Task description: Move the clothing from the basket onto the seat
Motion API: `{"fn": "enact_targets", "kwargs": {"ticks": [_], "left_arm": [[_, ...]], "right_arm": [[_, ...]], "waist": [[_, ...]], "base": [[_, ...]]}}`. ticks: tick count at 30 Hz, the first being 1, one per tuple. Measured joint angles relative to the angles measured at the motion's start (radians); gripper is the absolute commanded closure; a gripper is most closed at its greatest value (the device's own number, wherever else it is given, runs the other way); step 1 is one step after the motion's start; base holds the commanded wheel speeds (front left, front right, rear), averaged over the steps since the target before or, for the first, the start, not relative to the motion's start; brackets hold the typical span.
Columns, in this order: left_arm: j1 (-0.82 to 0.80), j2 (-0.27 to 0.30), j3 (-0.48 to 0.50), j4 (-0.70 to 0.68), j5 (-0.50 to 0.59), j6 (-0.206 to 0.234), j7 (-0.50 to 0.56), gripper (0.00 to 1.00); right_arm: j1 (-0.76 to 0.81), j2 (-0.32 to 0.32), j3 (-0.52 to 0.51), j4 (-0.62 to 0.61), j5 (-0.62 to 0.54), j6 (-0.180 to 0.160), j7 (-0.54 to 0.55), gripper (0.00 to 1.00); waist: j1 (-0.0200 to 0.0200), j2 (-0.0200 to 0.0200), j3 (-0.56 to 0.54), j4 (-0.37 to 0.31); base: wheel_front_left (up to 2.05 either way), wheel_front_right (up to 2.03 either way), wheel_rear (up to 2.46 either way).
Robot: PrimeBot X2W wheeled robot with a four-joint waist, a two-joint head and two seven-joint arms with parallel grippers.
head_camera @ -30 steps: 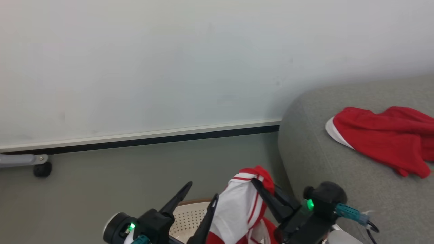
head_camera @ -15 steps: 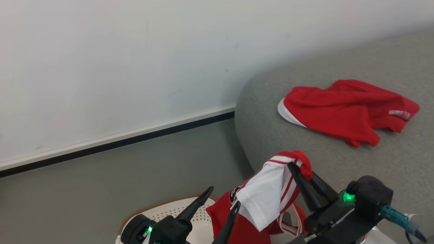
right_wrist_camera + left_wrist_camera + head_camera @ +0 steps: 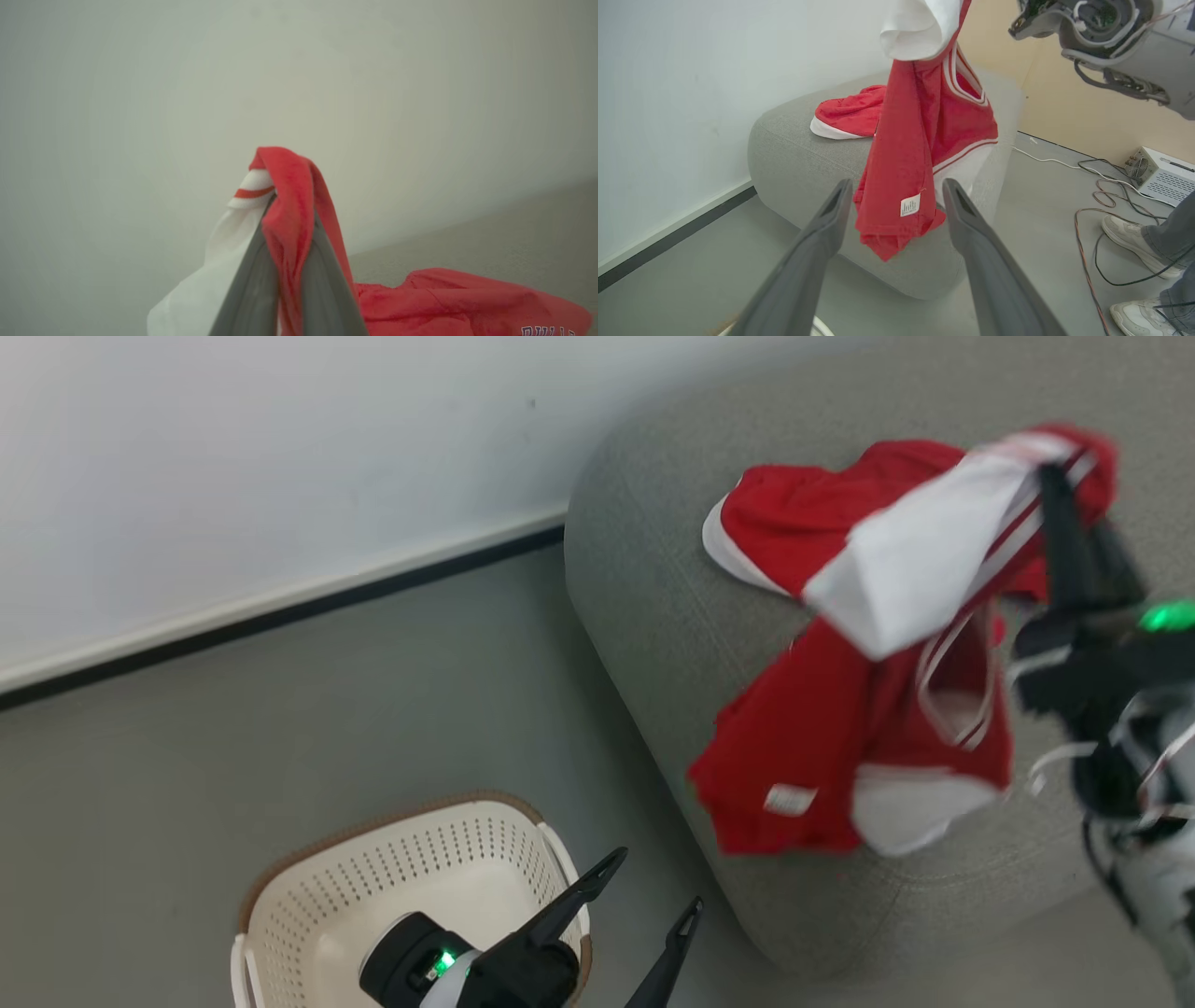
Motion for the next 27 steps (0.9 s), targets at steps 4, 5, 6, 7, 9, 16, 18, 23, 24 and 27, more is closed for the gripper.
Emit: {"fn": "enact_targets", "kwargs": {"ticks": [4, 5, 6, 7, 9, 16, 18, 23, 24, 27], "left_arm": [[-0.022, 0.0, -0.022, -0.01, 0.01, -0.009, 0.025, 0.0], [-0.027, 0.0, -0.026, -0.013, 0.014, -0.013, 0.028, 0.0], [-0.031, 0.0, -0.027, -0.017, 0.017, -0.017, 0.035, 0.0], [-0.033, 0.0, -0.029, -0.021, 0.018, -0.018, 0.042, 0.0], [-0.037, 0.002, -0.036, -0.028, 0.022, -0.018, 0.052, 0.0], [-0.053, 0.023, -0.05, -0.041, 0.03, -0.043, 0.076, 0.0], [-0.053, 0.033, -0.046, -0.054, 0.031, -0.042, 0.084, 0.0], [-0.052, 0.056, -0.032, -0.07, 0.04, -0.033, 0.095, 0.0], [-0.052, 0.059, -0.028, -0.075, 0.045, -0.033, 0.098, 0.0], [-0.051, 0.065, -0.019, -0.092, 0.058, -0.025, 0.105, 0.0]], "right_arm": [[-0.167, -0.019, -0.093, 0.092, 0.03, -0.018, 0.026, 1.0], [-0.213, -0.031, -0.117, 0.116, 0.037, -0.019, 0.033, 1.0], [-0.257, -0.041, -0.14, 0.138, 0.044, -0.028, 0.034, 1.0], [-0.3, -0.049, -0.166, 0.163, 0.049, -0.038, 0.035, 1.0], [-0.385, -0.062, -0.216, 0.225, 0.067, -0.054, 0.042, 1.0], [-0.591, -0.126, -0.297, 0.439, 0.078, -0.086, 0.049, 1.0], [-0.628, -0.145, -0.306, 0.469, 0.076, -0.088, 0.049, 1.0], [-0.704, -0.148, -0.367, 0.566, 0.083, -0.098, 0.048, 1.0], [-0.713, -0.141, -0.399, 0.588, 0.11, -0.105, 0.041, 1.0], [-0.729, -0.123, -0.462, 0.649, 0.158, -0.11, 0.027, 1.0]], "waist": [[0.0, 0.0001, 0.058, 0.013], [0.0001, 0.0, 0.072, 0.019], [0.0001, 0.0, 0.086, 0.026], [0.0001, 0.0, 0.099, 0.033], [0.0001, 0.0, 0.125, 0.048], [0.0002, 0.0001, 0.207, 0.112], [0.0, 0.0, 0.229, 0.128], [0.0, 0.0001, 0.284, 0.159], [0.0, 0.0001, 0.295, 0.163], [0.0, 0.0001, 0.326, 0.173]], "base": [[0.0, 0.0, 0.0], [0.0, 0.0, 0.0], [0.0, 0.0, 0.0], [0.0, 0.0, 0.0], [0.0, 0.0, 0.0], [0.0, 0.0, 0.0], [0.0, 0.0, 0.0], [0.0, 0.0, 0.0], [0.0, 0.0, 0.0], [0.0, 0.0, 0.0]]}}
